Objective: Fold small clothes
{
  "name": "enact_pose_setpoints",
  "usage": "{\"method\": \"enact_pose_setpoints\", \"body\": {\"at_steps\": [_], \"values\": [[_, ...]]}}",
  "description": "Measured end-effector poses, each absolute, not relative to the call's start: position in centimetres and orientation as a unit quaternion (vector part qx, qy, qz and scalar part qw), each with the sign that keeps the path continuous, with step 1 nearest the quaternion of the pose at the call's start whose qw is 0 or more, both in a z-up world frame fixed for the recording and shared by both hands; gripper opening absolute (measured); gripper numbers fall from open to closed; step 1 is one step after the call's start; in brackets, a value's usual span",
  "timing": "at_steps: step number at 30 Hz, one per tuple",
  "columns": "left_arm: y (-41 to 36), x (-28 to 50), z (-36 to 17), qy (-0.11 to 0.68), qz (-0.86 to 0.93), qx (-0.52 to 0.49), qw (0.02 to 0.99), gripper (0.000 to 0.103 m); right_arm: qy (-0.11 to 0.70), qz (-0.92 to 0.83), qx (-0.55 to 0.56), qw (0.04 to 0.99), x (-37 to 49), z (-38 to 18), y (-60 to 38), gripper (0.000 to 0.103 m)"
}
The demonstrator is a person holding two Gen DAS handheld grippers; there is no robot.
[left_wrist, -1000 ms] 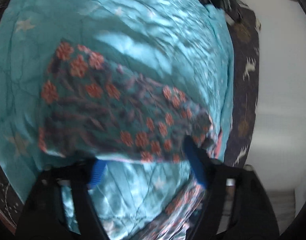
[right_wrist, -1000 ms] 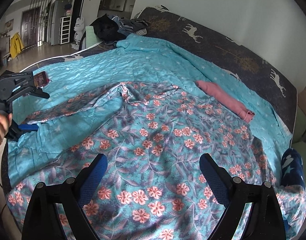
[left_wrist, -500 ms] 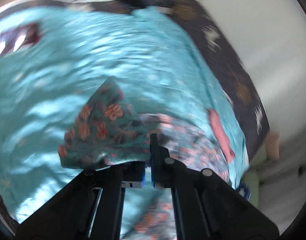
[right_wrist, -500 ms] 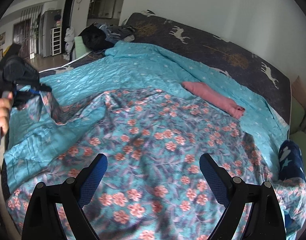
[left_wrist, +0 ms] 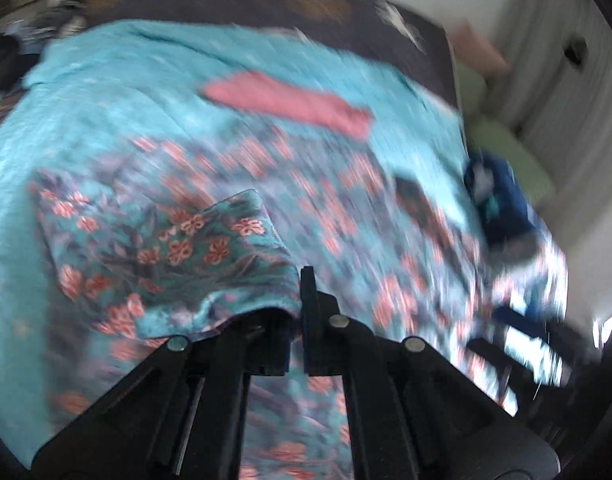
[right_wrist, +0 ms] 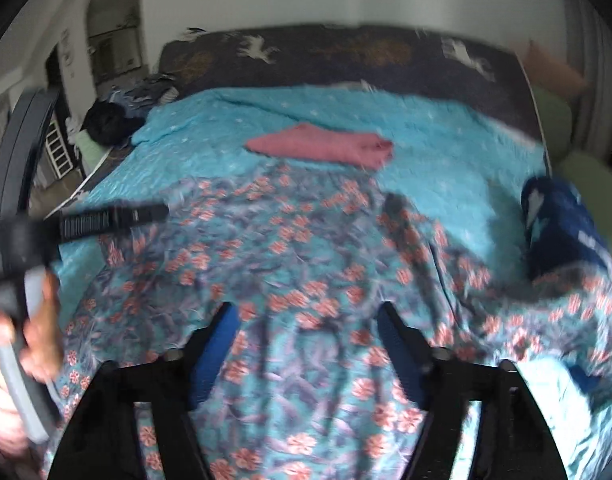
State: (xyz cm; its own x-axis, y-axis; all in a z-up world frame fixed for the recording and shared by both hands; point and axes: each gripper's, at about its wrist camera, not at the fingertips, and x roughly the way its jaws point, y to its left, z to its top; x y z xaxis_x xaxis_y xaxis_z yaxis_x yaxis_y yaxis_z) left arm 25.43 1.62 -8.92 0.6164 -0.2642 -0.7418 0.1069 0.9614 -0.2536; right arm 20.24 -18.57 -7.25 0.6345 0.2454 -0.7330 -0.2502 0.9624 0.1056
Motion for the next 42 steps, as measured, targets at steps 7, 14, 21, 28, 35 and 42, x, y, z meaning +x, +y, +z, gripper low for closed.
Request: {"method": "enact_pose_setpoints", "body": {"at_steps": [7, 14, 21, 28, 35, 42], "values": [[-0.2, 22.7, -9.8, 0.448, -0.176, -0.043, 0.876, 0.034, 0.457, 0.144, 0.033, 0.877, 22.5, -10.6, -20.4, 0.046], [1.7, 16.9, -6.6, 0.393, -0.187, 0.026, 0.900, 0.058, 0.448, 0.194, 0.012, 0.873, 24.0, -10.1, -17.7, 0.046], [9.4, 17.1, -7.6, 0.398, -0.030, -0.034, 0.916, 0.059, 0.374, 0.254, -0.169, 0.876, 21.2, -8.6, -9.6, 0.046], [12.8, 17.4, -8.8, 0.415, 0.020, -0.052, 0.908, 0.059, 0.345, 0.265, -0.323, 0.841, 18.9, -10.9, -2.9, 0.047], [13.2, 20.2, -10.4, 0.425, 0.027, -0.024, 0.904, 0.060, 0.371, 0.185, -0.266, 0.870, 23.3, -10.6, -1.3, 0.004], [15.8, 21.9, -12.0, 0.449, 0.044, -0.073, 0.889, 0.060, 0.399, 0.144, 0.080, 0.902, 27.8, -6.0, -13.8, 0.004]]}}
